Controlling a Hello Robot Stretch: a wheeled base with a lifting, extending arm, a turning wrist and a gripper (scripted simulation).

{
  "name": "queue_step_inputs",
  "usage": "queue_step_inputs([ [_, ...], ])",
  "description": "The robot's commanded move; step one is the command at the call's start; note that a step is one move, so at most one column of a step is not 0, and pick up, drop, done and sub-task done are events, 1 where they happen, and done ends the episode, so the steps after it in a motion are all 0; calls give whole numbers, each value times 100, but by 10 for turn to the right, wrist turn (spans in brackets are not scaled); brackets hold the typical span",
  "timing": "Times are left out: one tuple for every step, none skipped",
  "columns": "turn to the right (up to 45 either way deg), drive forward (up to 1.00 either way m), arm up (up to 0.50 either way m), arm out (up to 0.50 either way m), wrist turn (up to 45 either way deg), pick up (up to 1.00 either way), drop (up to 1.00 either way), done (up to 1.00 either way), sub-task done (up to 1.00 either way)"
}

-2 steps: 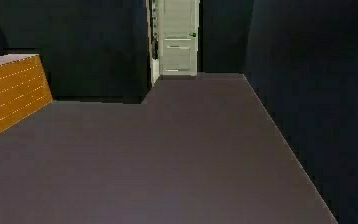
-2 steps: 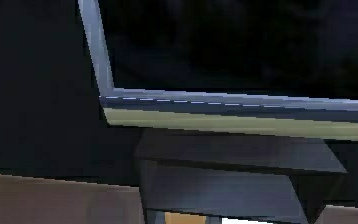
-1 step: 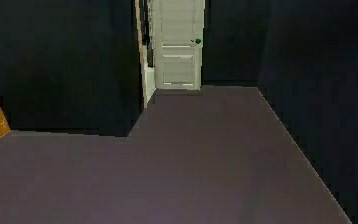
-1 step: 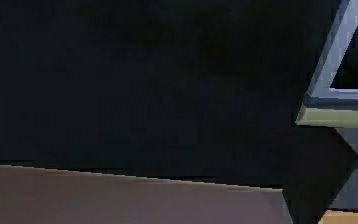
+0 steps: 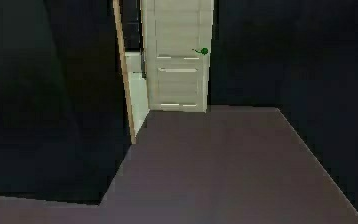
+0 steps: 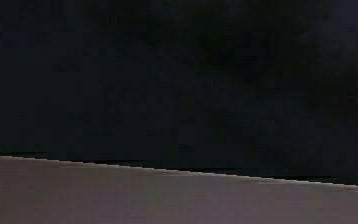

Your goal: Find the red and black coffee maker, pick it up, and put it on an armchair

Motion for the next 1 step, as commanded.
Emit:
queue_step_inputs([
  [0,100,0,0,0,0,0,0,0],
])
